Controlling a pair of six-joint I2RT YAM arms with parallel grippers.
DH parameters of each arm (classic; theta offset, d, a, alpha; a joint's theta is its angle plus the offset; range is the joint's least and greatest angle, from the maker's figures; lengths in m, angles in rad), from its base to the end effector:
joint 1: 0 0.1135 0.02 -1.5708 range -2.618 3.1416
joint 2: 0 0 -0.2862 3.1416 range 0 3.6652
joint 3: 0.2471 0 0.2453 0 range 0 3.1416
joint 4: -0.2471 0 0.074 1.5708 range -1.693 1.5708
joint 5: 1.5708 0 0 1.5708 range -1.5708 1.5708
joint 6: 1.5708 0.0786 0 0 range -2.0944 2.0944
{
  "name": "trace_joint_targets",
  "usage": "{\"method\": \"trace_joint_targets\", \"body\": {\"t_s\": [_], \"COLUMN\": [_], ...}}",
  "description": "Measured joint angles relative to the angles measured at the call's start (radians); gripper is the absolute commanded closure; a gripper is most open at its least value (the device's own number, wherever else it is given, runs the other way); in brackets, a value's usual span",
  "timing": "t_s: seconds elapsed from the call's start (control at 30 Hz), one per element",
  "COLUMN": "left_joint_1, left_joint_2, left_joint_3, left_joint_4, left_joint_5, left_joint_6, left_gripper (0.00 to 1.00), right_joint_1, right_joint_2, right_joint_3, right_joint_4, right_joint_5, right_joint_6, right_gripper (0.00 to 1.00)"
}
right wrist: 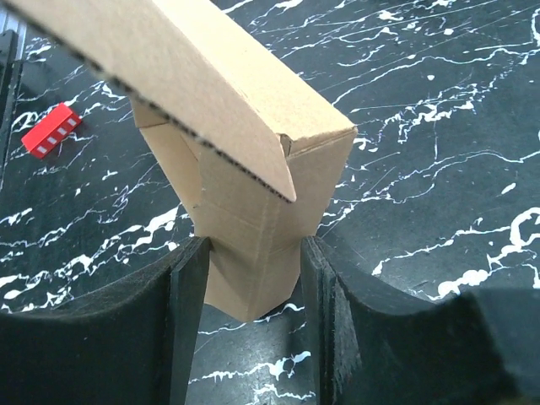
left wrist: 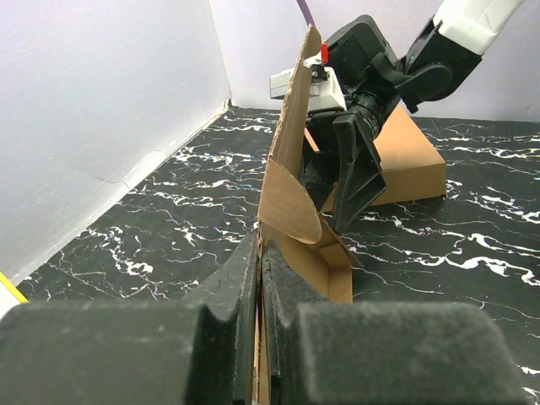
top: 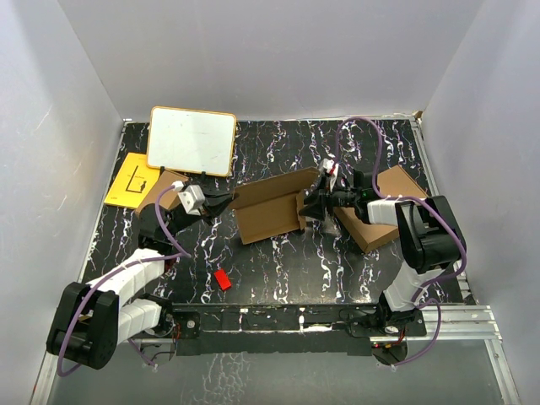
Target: Fold the paper box
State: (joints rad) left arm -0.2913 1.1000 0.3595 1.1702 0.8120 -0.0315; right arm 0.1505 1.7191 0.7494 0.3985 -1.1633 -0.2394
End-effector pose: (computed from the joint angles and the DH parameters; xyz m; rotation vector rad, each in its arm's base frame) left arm 0.1969 -0.1186 0.3057 0.8677 0.9890 -0.7375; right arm 0.3201 0.1215 0.1775 -1.0028 1.6744 1.1620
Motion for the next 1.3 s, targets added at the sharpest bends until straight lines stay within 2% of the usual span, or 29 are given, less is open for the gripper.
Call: {"method": "trace_joint_targets", "body": {"t_s": [0.4,0.5,0.77,0.87,1.1,1.3], "left_joint_1": [0.000,0.000,0.000,0.000,0.000,0.000], "left_joint_2": [0.000,0.000,0.000,0.001,0.008,0.019], "left_joint_3": [-0.010,-0.016,-0.017,-0.018,-0.026,-0.027], "left_joint_4": [0.027,0.030,0.034,0.038,0.059,0.073], "left_joint_5": [-0.003,-0.004,-0.008,-0.008,-0.011,-0.012], "left_joint_6": [-0.018,-0.021,-0.029,-0.033,-0.048,-0.059], "left_gripper": [1.00,1.00,1.00,1.00,1.00,1.00], "right_joint_1": [0.012,0.013,0.030,0.037,0.047,0.052], "right_joint_2": [0.000,0.004,0.023,0.042,0.085,0.114], "right_joint_3": [-0.058,-0.065,-0.078,-0.078,-0.078,-0.078], "right_joint_4": [0.251,0.288,0.372,0.404,0.455,0.491], "right_joint_5": [0.080,0.098,0.148,0.163,0.174,0.179], "right_joint_6": [0.180,0.208,0.249,0.253,0.265,0.267], "right_gripper": [0.67,0.66,0.53,0.52,0.56,0.65]}}
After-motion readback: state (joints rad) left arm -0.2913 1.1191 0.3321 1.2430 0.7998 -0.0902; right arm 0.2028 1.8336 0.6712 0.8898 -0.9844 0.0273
